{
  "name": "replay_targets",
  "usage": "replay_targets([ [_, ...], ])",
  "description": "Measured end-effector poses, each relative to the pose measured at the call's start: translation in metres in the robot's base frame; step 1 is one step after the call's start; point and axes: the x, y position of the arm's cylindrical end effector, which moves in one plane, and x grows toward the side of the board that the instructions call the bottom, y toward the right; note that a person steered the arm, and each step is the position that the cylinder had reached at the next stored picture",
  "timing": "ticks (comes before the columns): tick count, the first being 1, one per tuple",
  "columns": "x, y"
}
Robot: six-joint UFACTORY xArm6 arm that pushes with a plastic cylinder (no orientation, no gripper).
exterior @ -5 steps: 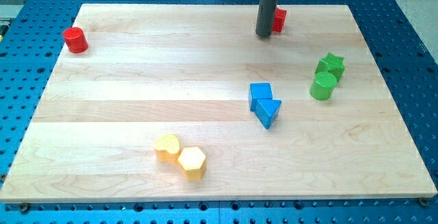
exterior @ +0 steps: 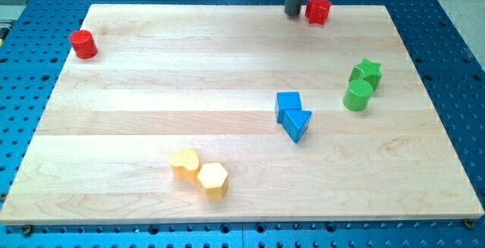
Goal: Move the red star to the top right corner
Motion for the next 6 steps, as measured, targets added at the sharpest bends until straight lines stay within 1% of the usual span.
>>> replay_targets([
  [1, -0.006, 0.008],
  [3, 0.007, 0.022],
  [4, 0.007, 0.049],
  [5, 0.001, 0.057],
  [6, -0.006, -0.004],
])
